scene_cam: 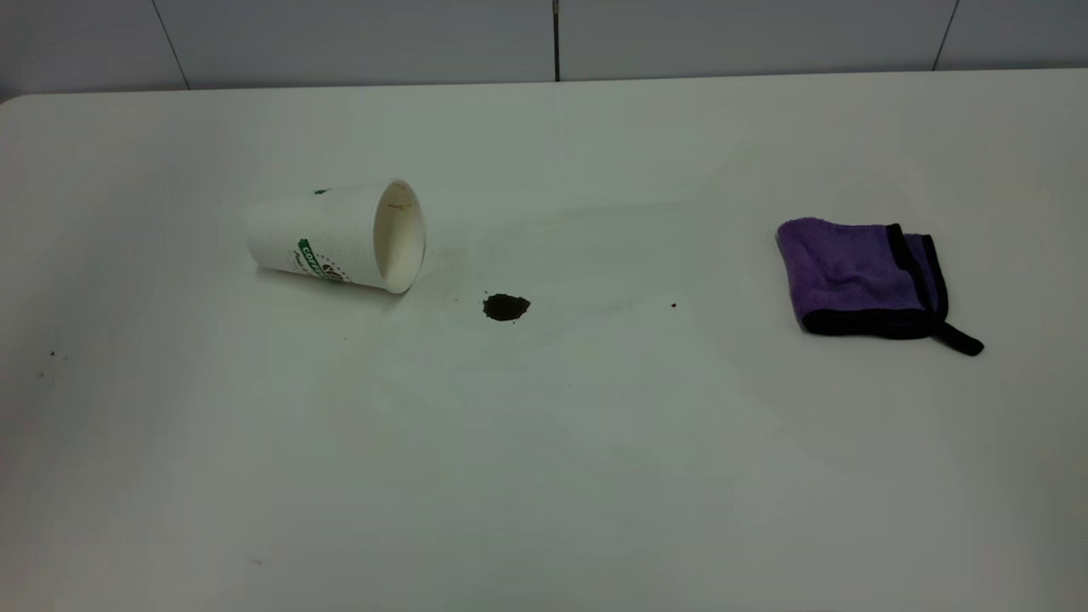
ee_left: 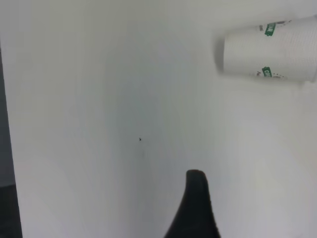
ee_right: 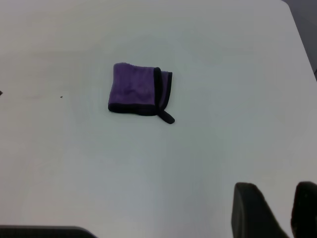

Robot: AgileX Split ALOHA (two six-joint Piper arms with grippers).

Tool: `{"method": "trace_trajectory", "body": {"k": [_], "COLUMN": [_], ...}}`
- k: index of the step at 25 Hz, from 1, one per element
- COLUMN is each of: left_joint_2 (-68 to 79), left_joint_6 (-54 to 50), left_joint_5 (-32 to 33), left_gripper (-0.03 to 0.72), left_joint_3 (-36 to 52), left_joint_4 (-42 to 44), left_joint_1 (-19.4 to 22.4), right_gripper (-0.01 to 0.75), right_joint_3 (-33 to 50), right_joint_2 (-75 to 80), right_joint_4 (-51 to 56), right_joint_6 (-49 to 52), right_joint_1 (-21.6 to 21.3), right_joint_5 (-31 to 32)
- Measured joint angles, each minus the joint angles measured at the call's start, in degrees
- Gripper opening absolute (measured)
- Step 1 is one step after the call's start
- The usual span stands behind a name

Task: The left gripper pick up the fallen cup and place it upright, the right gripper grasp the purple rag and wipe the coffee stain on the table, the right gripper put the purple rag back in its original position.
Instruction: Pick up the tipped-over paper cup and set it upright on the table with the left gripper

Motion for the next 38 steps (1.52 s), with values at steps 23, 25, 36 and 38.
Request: {"method": "trace_trajectory", "body": {"k": [23, 25, 36, 38], "left_joint_2": [52.5, 55.4, 65.2, 66.2], "left_joint_6": [-28.3, -28.8, -31.2, -31.9], "left_joint_5": [4.2, 3.8, 2.1, 2.5], "left_gripper": [0.671, 0.668, 0.642, 0.621], "left_joint_3": [-27.9, -29.2, -35.4, -35.5], "left_joint_4": [30.3, 32.6, 35.6, 37.4], "left_joint_1": [-20.4, -20.4, -20.3, -20.3], "right_gripper": [0.239, 0.239, 0.239, 0.239], "right_joint_3": [0.0, 0.0, 0.0, 0.0], "right_joint_2": [0.0, 0.0, 0.0, 0.0], "right_joint_4": [0.0, 0.0, 0.0, 0.0], "right_joint_6": [0.0, 0.0, 0.0, 0.0], "right_joint_1": [0.0, 0.0, 0.0, 0.0], "right_joint_5": [0.0, 0.0, 0.0, 0.0]}}
